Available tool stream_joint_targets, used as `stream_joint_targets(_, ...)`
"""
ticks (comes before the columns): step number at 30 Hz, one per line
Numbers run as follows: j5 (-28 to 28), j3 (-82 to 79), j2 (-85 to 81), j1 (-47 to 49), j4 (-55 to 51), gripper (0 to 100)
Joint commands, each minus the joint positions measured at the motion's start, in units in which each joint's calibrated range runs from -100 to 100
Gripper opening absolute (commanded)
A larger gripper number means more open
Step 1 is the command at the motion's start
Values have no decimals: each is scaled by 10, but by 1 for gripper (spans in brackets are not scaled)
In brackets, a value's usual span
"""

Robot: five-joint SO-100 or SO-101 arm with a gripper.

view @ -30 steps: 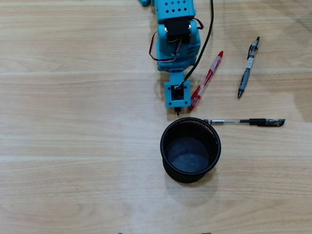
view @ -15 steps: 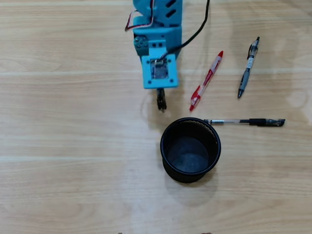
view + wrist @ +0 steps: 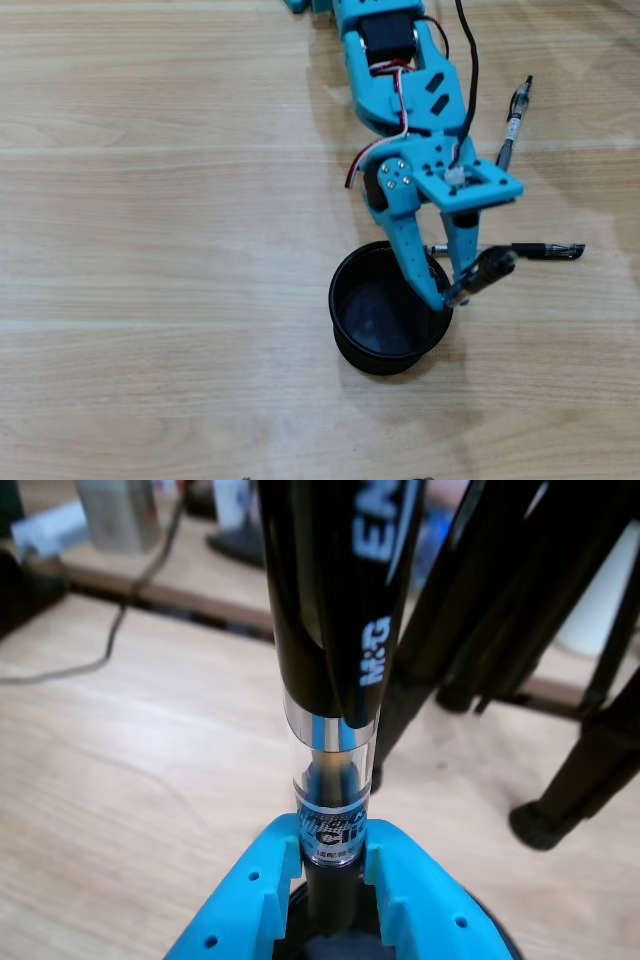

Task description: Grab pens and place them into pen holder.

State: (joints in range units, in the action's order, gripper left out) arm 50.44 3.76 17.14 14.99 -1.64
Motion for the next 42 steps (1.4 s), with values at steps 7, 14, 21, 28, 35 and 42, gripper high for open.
stream_joint_targets(7,4,15,3,-37,-58,2)
stream_joint_targets(14,4,9,-43,-61,-203,7)
stream_joint_targets(21,-4,6,-96,-49,-276,11)
stream_joint_targets(28,-83,11,-157,-43,-281,11)
stream_joint_targets(35,-213,-33,-332,-25,-524,10)
stream_joint_targets(42,-218,-75,-350,9,-778,10)
